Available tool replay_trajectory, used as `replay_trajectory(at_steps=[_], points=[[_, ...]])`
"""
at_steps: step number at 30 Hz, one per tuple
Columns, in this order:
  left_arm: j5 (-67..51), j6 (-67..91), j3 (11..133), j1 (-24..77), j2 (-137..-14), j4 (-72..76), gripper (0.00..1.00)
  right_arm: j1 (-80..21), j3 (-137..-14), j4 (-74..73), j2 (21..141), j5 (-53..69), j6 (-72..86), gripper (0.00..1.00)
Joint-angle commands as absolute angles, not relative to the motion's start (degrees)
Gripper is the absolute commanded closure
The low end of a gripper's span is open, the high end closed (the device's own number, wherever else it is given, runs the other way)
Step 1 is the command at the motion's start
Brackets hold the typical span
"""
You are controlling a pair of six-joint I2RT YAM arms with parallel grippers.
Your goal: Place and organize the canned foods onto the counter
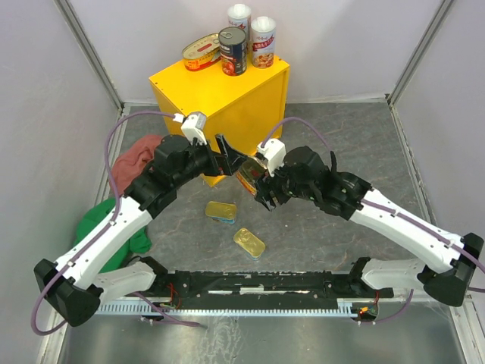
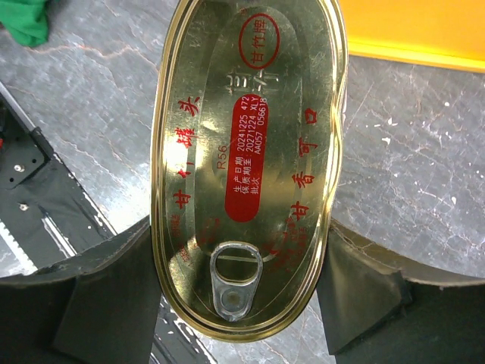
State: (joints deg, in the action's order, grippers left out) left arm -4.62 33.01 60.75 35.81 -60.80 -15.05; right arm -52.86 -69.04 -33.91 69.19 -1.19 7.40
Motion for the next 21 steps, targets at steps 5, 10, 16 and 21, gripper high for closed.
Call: replay_trajectory(at_steps=[5, 10, 16, 21], points=[[-18.50, 41.61, 62.23, 30.89, -61.70, -12.82, 0.00, -52.99, -76.01, -32.86, 64.98, 0.92, 6.70, 0.88], [-25.50, 46.40, 60.52, 28.47, -62.07, -7.73, 0.00, -52.92, -77.78, -33.42, 64.77, 1.93, 6.64, 0.88], [-30.82, 49.71, 59.68, 28.09, -63.44, -3.51, 0.00, -53.07, -79.23, -33.18, 65.13, 2.88, 6.75, 0.88], [-33.64, 50.69, 59.07, 28.07, -63.29, -1.27, 0.02, -53.06, -79.75, -33.07, 65.22, 2.97, 6.67, 0.89]])
